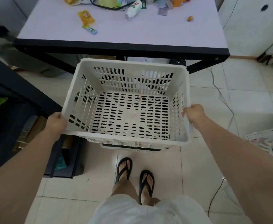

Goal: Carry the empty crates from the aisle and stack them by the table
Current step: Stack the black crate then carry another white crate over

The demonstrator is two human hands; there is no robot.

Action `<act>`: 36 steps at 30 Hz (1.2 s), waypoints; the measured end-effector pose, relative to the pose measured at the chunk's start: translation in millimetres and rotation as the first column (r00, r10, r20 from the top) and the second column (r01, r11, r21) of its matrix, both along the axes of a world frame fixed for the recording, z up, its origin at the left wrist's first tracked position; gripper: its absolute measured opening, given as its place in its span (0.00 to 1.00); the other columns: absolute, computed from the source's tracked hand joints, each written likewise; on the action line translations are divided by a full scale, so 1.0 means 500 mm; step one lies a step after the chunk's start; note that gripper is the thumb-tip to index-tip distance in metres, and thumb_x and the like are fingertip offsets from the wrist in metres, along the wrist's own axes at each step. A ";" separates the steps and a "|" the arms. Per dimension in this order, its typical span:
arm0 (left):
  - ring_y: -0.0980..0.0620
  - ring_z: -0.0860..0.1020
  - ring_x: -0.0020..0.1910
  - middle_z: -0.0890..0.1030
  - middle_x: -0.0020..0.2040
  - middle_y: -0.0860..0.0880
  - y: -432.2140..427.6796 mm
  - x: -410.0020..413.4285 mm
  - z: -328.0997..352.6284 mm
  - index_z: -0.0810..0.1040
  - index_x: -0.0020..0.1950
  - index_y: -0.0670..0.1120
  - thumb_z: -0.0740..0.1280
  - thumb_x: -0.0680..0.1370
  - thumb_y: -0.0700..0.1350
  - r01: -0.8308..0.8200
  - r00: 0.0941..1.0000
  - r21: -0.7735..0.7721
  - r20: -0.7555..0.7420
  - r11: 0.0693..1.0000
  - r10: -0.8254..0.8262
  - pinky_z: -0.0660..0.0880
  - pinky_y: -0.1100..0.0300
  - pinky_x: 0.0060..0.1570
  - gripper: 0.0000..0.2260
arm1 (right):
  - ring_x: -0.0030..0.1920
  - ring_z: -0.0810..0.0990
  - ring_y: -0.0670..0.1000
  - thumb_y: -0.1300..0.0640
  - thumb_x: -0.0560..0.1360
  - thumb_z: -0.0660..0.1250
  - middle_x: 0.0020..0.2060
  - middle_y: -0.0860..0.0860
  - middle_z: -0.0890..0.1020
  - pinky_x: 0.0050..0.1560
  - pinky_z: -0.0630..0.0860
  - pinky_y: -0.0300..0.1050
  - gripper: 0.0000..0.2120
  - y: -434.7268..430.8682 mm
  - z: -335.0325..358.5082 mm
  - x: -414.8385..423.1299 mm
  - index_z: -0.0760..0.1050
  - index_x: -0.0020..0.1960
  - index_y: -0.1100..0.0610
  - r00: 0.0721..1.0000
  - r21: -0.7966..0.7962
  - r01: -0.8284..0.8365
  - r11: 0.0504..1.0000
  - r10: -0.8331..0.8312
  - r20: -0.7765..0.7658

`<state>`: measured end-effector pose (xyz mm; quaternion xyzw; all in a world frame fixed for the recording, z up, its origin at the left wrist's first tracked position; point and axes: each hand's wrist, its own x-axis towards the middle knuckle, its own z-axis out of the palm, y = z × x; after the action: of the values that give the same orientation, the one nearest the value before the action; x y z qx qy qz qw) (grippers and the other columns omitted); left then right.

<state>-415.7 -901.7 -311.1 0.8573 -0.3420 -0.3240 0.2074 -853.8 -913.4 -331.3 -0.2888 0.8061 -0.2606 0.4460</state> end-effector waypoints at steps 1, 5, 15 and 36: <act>0.45 0.71 0.52 0.74 0.65 0.34 0.000 -0.001 0.000 0.70 0.67 0.35 0.54 0.79 0.33 0.002 1.000 -0.015 -0.022 1.000 -0.002 0.69 0.54 0.52 0.17 | 0.30 0.71 0.49 0.66 0.76 0.61 0.31 0.54 0.74 0.27 0.67 0.38 0.12 -0.001 -0.001 0.000 0.73 0.35 0.60 1.000 -0.008 0.005 1.000 -0.005 -0.005; 0.45 0.70 0.51 0.74 0.65 0.34 0.000 0.002 -0.004 0.71 0.67 0.36 0.54 0.78 0.32 0.001 0.997 -0.030 -0.072 1.000 -0.003 0.68 0.55 0.51 0.18 | 0.30 0.71 0.49 0.67 0.76 0.61 0.32 0.54 0.74 0.29 0.67 0.39 0.14 -0.008 -0.005 0.000 0.71 0.32 0.59 0.999 -0.028 0.032 0.999 -0.032 -0.017; 0.44 0.72 0.51 0.75 0.63 0.35 -0.013 0.013 -0.004 0.71 0.67 0.37 0.55 0.77 0.32 0.029 0.993 0.010 -0.117 1.000 -0.028 0.70 0.54 0.51 0.18 | 0.30 0.70 0.49 0.62 0.78 0.62 0.31 0.53 0.73 0.35 0.69 0.42 0.04 -0.027 -0.011 0.006 0.75 0.47 0.61 0.994 -0.070 0.106 0.992 -0.109 -0.033; 0.33 0.73 0.61 0.73 0.65 0.37 0.018 -0.007 -0.026 0.66 0.71 0.43 0.58 0.74 0.29 0.127 0.980 0.041 -0.158 0.991 -0.119 0.77 0.40 0.51 0.25 | 0.55 0.78 0.62 0.59 0.78 0.61 0.52 0.65 0.78 0.42 0.64 0.41 0.12 0.033 0.001 -0.027 0.74 0.55 0.68 0.925 0.081 -0.102 0.991 0.125 -0.360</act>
<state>-419.0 -892.7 -324.2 0.8118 -0.3688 -0.4106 0.1909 -867.2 -896.8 -330.7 -0.3644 0.8643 -0.1515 0.3118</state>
